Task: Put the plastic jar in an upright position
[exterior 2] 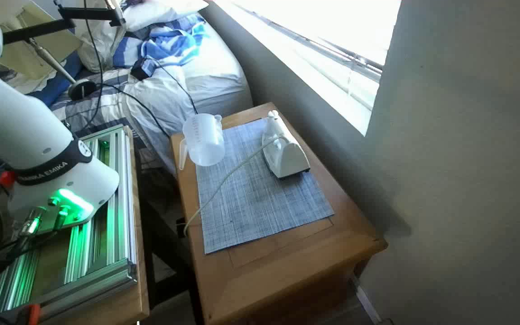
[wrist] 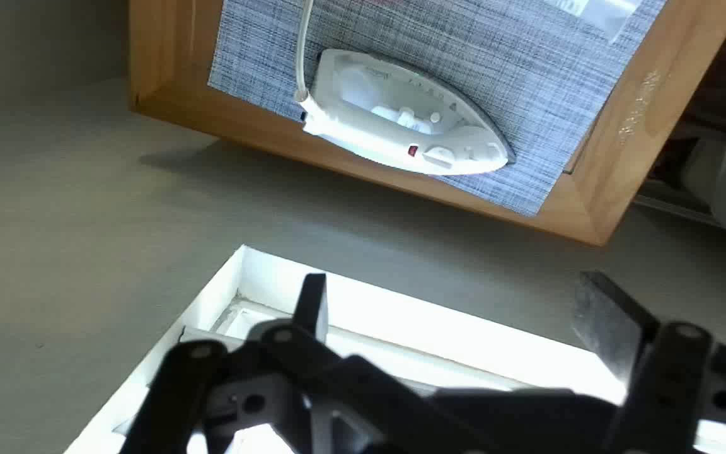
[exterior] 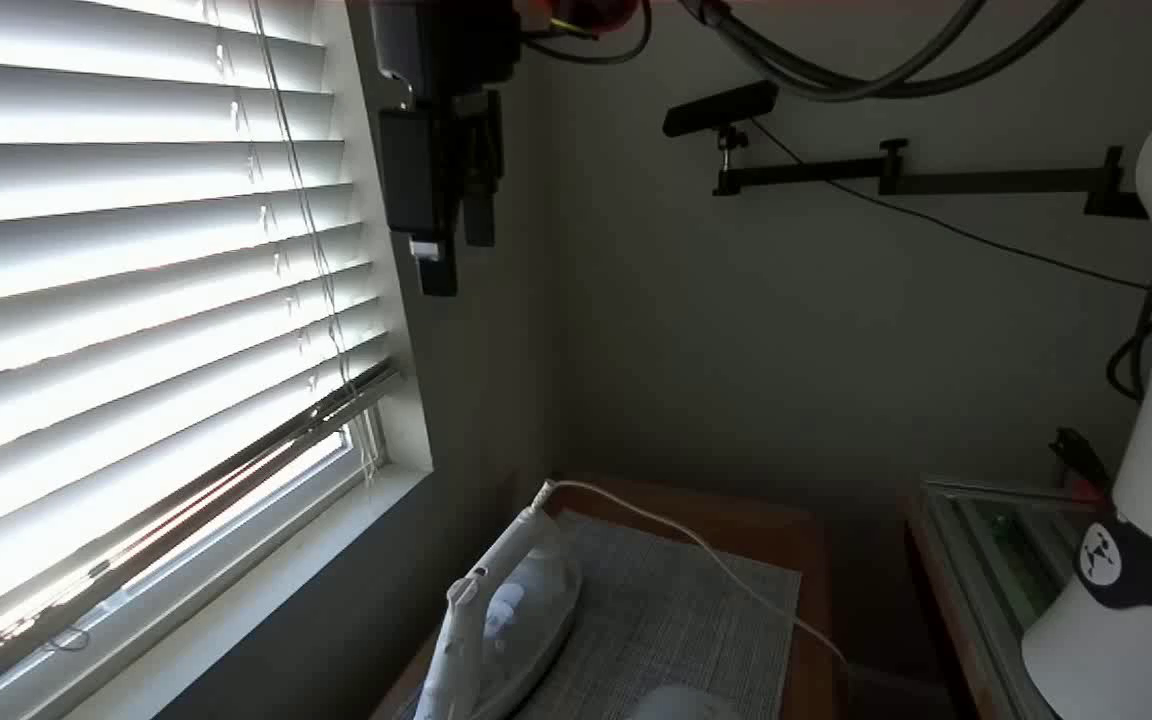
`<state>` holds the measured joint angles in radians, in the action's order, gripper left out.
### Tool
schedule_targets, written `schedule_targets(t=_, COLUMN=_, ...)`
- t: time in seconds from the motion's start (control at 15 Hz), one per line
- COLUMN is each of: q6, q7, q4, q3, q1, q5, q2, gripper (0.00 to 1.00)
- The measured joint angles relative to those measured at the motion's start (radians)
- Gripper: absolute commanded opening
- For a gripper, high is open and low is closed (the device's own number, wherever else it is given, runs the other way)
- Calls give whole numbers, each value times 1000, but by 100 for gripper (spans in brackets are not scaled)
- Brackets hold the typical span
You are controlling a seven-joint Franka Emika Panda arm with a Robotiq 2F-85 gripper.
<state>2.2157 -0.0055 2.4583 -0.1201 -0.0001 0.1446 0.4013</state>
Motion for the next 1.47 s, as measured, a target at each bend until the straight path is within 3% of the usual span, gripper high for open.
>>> schedule_targets(t=0.47, q6=-4, q7=0, q4=0, q3=1, q1=3, q5=0, q2=-1, gripper=100)
schedule_targets(t=0.67, q6=-77, q7=41, q4=0, q3=-32, q1=36, q5=-3, q2=-22, gripper=100)
schedule_targets(t=1.13, q6=-160, q7=391, q4=3, q3=-184, q1=137, q5=-6, q2=-140, gripper=100)
schedule_targets(t=1.27, q6=-150, q7=484, q4=16, q3=-198, q1=142, q5=-9, q2=-174, gripper=100)
schedule_targets(t=1.47, q6=-128, q7=522, q4=29, q3=-197, q1=144, q5=-13, q2=-202, gripper=100)
